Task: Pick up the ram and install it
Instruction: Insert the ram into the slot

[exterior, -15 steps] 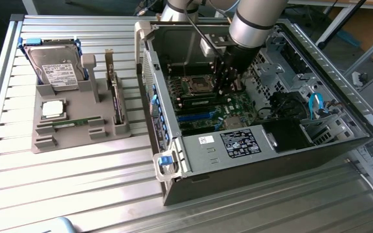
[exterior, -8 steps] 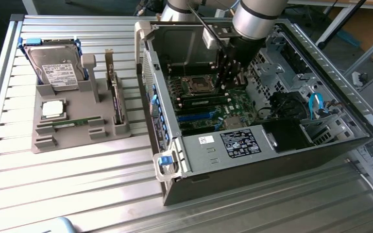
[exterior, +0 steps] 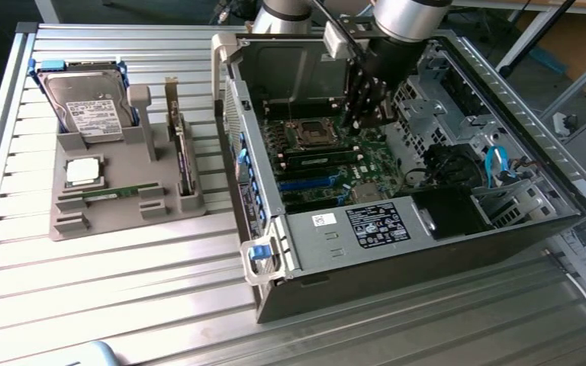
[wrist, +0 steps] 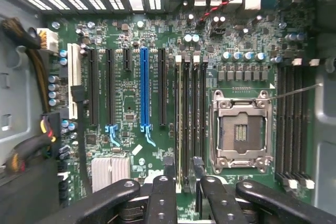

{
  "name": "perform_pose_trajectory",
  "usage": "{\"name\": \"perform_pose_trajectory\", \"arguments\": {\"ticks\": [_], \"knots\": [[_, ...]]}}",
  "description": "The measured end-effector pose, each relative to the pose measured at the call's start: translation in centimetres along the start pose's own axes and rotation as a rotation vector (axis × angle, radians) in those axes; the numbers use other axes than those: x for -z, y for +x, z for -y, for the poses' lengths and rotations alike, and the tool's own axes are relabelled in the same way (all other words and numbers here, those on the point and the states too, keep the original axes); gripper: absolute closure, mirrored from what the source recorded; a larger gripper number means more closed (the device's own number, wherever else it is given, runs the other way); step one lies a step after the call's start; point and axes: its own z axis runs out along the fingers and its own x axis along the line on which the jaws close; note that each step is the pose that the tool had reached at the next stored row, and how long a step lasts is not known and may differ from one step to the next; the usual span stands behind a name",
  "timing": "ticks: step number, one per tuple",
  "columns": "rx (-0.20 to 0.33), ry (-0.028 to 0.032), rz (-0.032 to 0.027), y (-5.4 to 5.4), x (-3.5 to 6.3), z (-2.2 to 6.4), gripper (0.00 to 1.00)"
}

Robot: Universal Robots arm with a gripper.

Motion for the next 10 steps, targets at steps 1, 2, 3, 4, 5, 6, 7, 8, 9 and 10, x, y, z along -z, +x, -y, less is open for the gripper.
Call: {"name": "perform_pose_trajectory", "arguments": {"ticks": [1,2,3,4,5,6,7,8,9,10], "knots": [[0.0,0.0,0.0,0.0,0.3,0.0,0.75],[0.0,0.0,0.0,0.0,0.55,-0.01,0.75],[0.0,0.0,0.0002,0.0,0.86,-0.01,0.75],[0.0,0.0,0.0001,0.0,1.14,-0.01,0.75],[0.0,0.0,-0.0001,0.0,1.42,-0.01,0.75],[0.0,0.0,0.0,0.0,1.68,-0.02,0.75],[0.0,0.0001,0.0001,0.0,1.9,-0.02,0.75],[0.0,0.0001,0.0001,0.0,2.1,-0.02,0.75],[0.0,0.0,0.0,0.0,2.3,-0.02,0.75],[0.0,0.0,0.0001,0.0,2.49,-0.02,0.75]]}}
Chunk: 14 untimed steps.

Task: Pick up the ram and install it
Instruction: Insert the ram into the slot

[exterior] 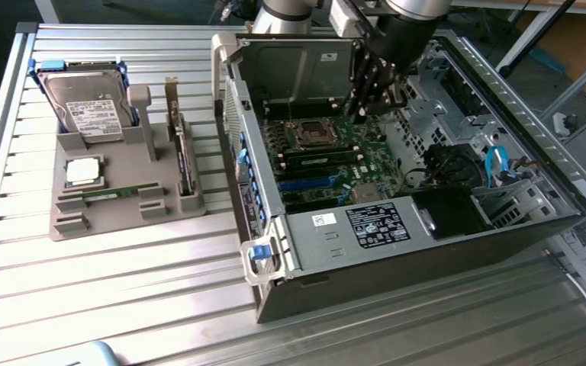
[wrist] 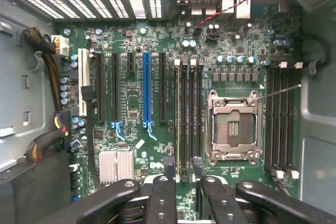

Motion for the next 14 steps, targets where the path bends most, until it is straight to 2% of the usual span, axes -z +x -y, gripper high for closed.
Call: {"name": "perform_pose_trajectory", "arguments": {"ticks": [9,14], "knots": [[0.0,0.0,0.0,0.0,1.7,-0.02,0.75],[0.0,0.0,0.0,0.0,1.88,-0.02,0.75]]}}
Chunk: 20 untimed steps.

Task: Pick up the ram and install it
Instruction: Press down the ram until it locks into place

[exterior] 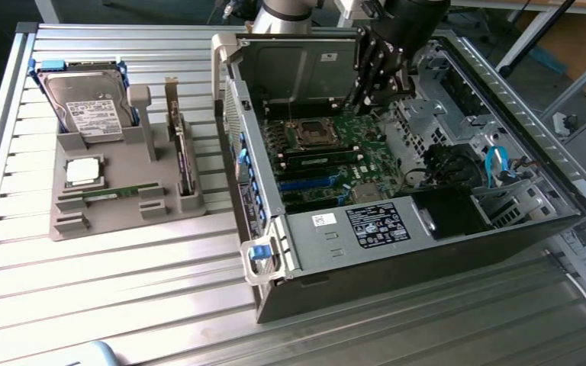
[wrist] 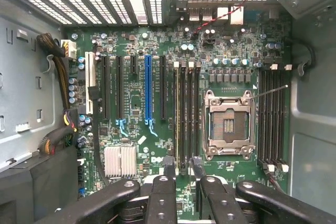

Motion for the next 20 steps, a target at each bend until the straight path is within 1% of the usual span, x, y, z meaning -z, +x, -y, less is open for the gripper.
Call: {"name": "perform_pose_trajectory", "arguments": {"ticks": [11,12,13,20], "knots": [[0.0,0.0,0.0,0.0,0.0,0.0,0.75],[0.0,0.0,0.0,0.0,0.0,0.0,0.76],[0.0,0.0,0.0001,0.0,0.0,0.0,0.89],[0.0,0.0,0.0001,0.0,0.0,0.01,0.89]]}}
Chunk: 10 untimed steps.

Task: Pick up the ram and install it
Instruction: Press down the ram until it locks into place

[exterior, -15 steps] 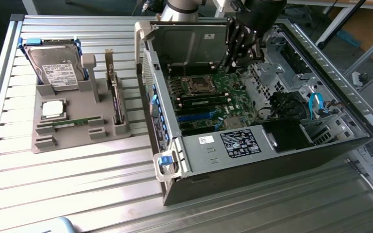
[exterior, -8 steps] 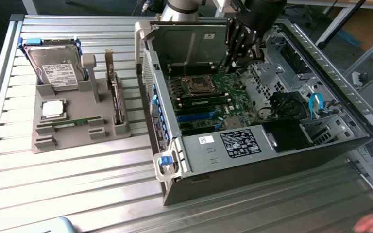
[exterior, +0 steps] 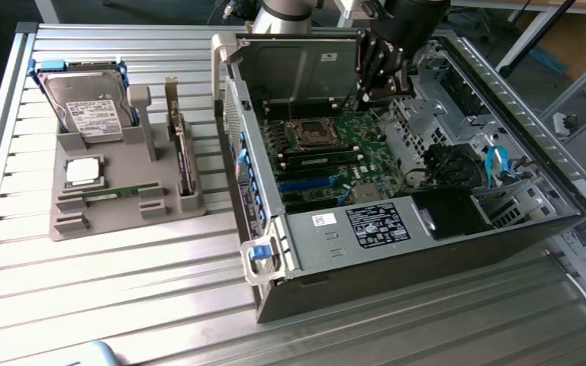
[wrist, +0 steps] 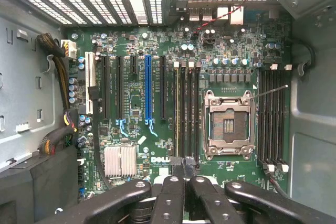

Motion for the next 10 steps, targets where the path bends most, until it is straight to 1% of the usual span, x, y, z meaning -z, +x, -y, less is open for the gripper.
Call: {"name": "perform_pose_trajectory", "arguments": {"ticks": [2,3,10], "knots": [[0.0,-0.0001,-0.0001,0.0,0.01,0.32,0.89],[0.0,0.0,0.0,0.0,0.01,0.73,0.89],[0.0,0.0,0.0,0.0,0.02,2.45,0.89]]}}
